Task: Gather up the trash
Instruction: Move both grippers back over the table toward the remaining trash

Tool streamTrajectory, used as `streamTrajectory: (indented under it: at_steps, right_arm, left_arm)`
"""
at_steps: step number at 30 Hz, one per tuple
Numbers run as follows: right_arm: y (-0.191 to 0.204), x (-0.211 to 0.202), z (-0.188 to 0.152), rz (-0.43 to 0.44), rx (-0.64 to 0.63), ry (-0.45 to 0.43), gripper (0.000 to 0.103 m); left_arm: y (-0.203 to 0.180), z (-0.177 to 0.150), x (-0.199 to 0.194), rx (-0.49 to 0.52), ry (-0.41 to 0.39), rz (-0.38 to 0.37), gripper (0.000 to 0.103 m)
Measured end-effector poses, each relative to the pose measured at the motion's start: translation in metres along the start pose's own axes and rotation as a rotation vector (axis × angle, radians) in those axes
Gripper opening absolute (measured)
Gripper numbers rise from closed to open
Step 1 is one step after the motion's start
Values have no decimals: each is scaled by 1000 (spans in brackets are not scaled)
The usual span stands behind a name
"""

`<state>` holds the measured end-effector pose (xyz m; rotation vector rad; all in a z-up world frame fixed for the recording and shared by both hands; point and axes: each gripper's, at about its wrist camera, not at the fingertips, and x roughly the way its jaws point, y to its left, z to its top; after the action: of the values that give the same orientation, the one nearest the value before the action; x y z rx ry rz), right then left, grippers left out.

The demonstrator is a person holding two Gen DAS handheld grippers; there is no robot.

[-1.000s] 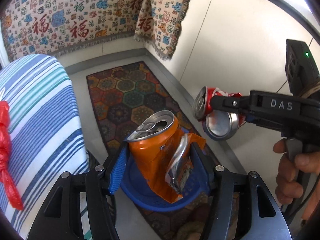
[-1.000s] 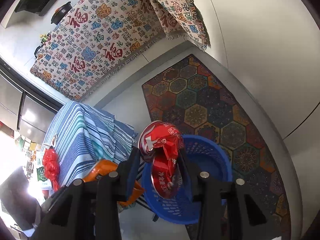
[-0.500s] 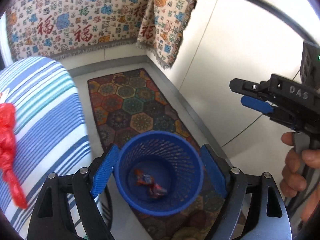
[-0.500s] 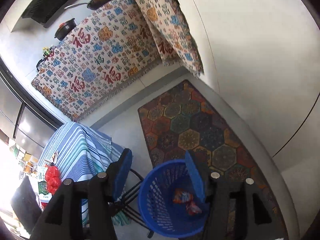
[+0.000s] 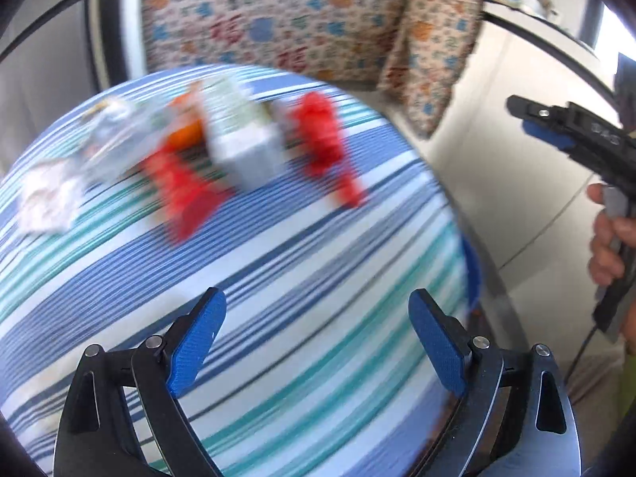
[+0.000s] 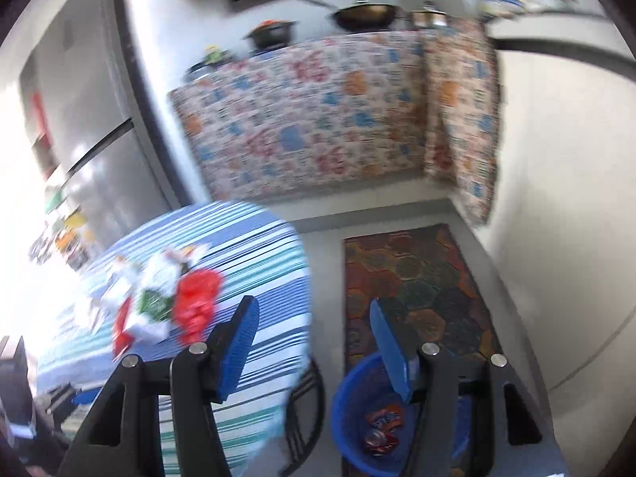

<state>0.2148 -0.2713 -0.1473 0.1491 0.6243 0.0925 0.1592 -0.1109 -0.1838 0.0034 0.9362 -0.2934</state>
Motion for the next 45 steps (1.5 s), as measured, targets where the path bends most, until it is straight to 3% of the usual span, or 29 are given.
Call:
streamTrajectory:
  at_steps: [6,12,18,33,45]
  right_arm:
    - [113,20,-47,113,-189,143,60]
    - [165,43,-80,12,-323,195,59]
    - [153,61,-87,-36,-277,238,60]
    - [150,73,-89,-25,-233,179,67]
    - [151,77,-86,-40,-218,185,68]
  left_arm:
    - [65,-18,-9,-65,7,142,94]
    - [107,-15,6,-79,20,217,94]
    - [128,-10,12,-89,17,242,103]
    - [155,-8,13,-172,-4,290,103]
    - [154,-6,14,-155,-2,283,103]
